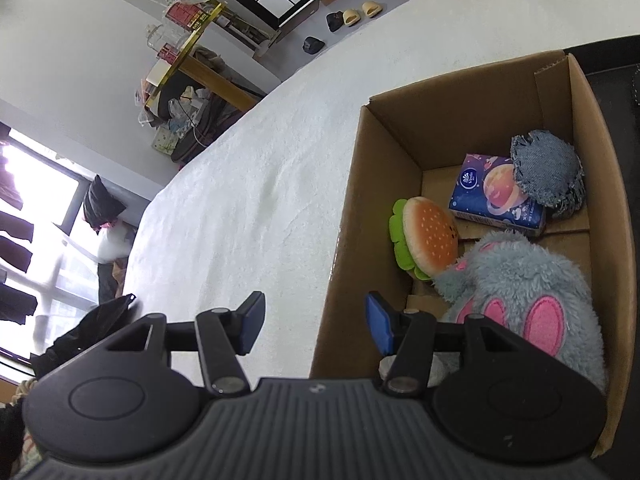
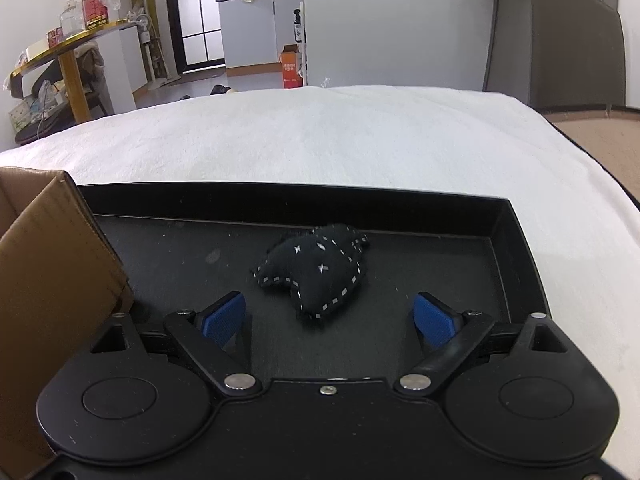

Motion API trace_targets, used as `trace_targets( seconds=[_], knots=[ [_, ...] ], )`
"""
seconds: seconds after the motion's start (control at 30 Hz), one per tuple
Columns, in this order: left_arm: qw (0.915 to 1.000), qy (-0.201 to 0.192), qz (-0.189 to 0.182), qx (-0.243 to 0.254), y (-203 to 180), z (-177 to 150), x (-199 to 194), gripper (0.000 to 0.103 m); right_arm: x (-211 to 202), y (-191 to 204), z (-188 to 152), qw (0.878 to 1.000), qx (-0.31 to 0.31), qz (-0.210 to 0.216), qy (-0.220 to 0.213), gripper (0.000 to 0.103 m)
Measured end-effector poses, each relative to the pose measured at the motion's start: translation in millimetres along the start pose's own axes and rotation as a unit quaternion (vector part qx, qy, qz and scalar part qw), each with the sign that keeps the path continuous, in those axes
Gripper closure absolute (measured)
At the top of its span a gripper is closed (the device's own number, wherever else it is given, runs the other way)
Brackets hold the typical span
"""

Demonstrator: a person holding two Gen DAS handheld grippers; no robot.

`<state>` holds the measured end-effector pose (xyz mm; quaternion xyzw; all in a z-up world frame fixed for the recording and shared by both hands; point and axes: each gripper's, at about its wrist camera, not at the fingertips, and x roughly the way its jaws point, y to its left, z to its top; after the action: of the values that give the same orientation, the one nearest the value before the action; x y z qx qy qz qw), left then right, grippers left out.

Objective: Organize soft objects
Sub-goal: 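Grasp the black star-stitched plush with the right gripper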

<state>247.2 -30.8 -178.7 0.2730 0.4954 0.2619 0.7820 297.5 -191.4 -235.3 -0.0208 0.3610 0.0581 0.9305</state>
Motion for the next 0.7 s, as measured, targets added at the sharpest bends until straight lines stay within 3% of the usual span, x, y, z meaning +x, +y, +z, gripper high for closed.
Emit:
trace_targets(
  seconds=[0.33, 0.4, 0.43, 0.47, 0.57, 0.7],
  knots=[
    [0.9999, -0.005, 0.01, 0.004, -3.4, 1.6, -4.5, 0.043, 2.1, -0.1, 2.7, 1.0, -0.01, 0.01, -0.015, 0.013],
    [0.9999, -0.004, 0.009, 0.004, -2.8, 1.2, -4.4, 0.042, -0.3, -1.2, 2.4, 1.0, -0.018, 0.008, -0.021, 0.03],
    [1.0, -0.004, 0.008, 0.003, -2.7, 1.3, -4.9, 0.042, -1.9, -0.2, 3.1, 0.999, -0.031, -0.001, -0.022, 0.054],
    [1.0, -0.005, 0.006, 0.002, -1.8, 1.0, -5.6, 0.042, -4.0, 0.1, 4.5, 0.999, -0.035, -0.001, -0.022, 0.06],
    [0.9999, -0.011, -0.007, -0.002, 1.1, 0.1, -9.0, 0.042, -9.6, -4.2, 6.5, 1.0, -0.019, 0.013, -0.014, 0.067],
    [0.9996, -0.018, -0.019, -0.007, 5.4, -3.3, -13.0, 0.042, -20.5, -3.6, 7.4, 0.999, -0.028, 0.007, -0.017, 0.069]
  ],
)
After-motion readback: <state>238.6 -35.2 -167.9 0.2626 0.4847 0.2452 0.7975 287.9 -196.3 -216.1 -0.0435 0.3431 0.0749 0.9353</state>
